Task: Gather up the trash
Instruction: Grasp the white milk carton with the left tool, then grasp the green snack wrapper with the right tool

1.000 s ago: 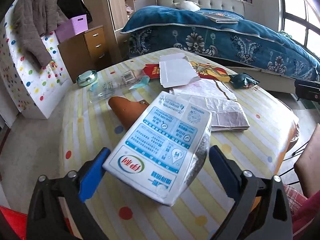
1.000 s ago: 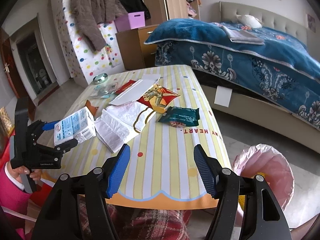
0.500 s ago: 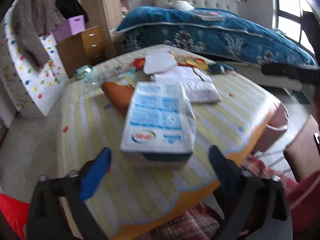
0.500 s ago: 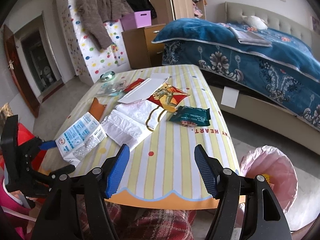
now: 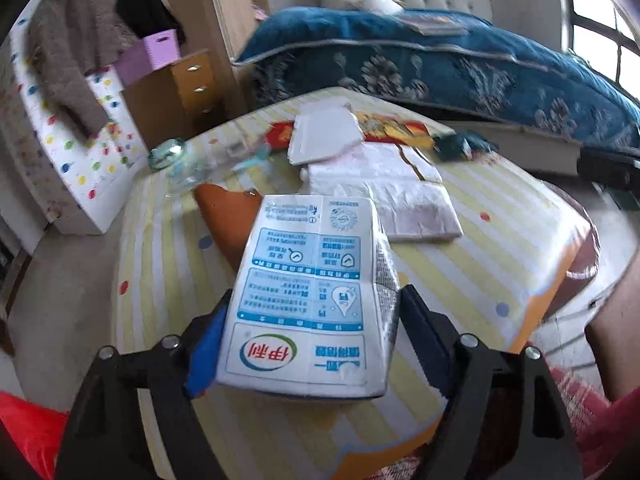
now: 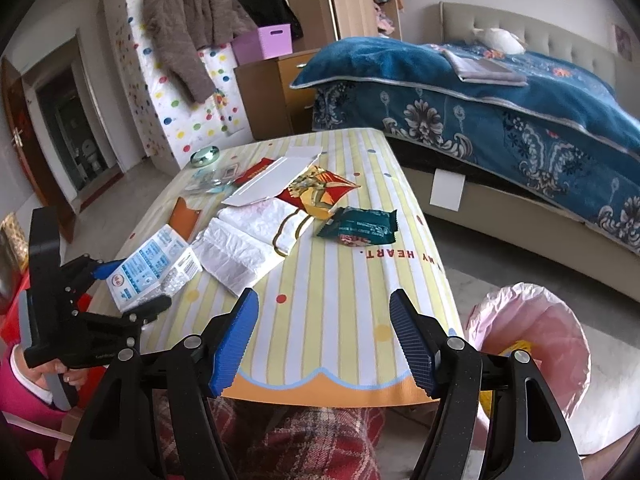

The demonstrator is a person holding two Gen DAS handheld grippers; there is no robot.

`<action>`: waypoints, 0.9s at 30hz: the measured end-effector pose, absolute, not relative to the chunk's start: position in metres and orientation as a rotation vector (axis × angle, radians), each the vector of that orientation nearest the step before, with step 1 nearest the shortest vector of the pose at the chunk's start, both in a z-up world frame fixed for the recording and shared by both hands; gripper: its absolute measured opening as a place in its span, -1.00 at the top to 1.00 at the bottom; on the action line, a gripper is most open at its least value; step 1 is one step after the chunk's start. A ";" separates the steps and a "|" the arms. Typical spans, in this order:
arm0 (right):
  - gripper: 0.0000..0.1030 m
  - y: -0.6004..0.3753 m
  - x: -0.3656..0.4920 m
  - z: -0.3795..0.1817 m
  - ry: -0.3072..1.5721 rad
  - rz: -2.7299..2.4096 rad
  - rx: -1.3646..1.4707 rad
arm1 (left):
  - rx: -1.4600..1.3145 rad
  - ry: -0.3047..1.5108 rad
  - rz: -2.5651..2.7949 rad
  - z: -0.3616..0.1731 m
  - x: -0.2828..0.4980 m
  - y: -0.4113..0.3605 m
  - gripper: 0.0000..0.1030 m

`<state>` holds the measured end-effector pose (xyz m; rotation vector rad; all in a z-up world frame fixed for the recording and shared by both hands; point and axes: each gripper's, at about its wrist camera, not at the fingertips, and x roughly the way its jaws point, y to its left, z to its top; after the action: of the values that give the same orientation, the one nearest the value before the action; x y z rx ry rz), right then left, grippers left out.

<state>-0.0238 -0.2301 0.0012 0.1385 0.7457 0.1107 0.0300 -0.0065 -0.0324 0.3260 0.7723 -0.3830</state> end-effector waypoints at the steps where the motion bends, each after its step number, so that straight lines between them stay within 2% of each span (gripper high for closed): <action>1: -0.33 -0.231 -0.024 0.001 0.745 0.112 0.139 | 0.293 0.759 -0.383 -0.027 0.027 -0.002 -0.51; 5: -0.30 -0.233 -0.022 0.000 0.734 0.112 0.138 | 0.216 0.708 -0.344 -0.006 0.019 0.014 -0.51; 7: -0.11 -0.235 -0.018 -0.002 0.734 0.108 0.139 | 0.180 0.693 -0.323 0.003 0.019 0.021 -0.51; 12: 0.07 -0.241 0.005 -0.010 0.740 0.079 0.131 | 0.106 0.653 -0.259 0.020 0.028 0.035 -0.51; 27: 0.05 -0.280 0.088 -0.041 0.784 0.026 0.196 | 0.100 0.699 -0.241 0.012 0.067 0.021 -0.51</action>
<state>0.0877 -0.2802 -0.0408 0.1962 0.7843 0.0259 0.0668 0.0207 0.0124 0.1000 0.6989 -0.2410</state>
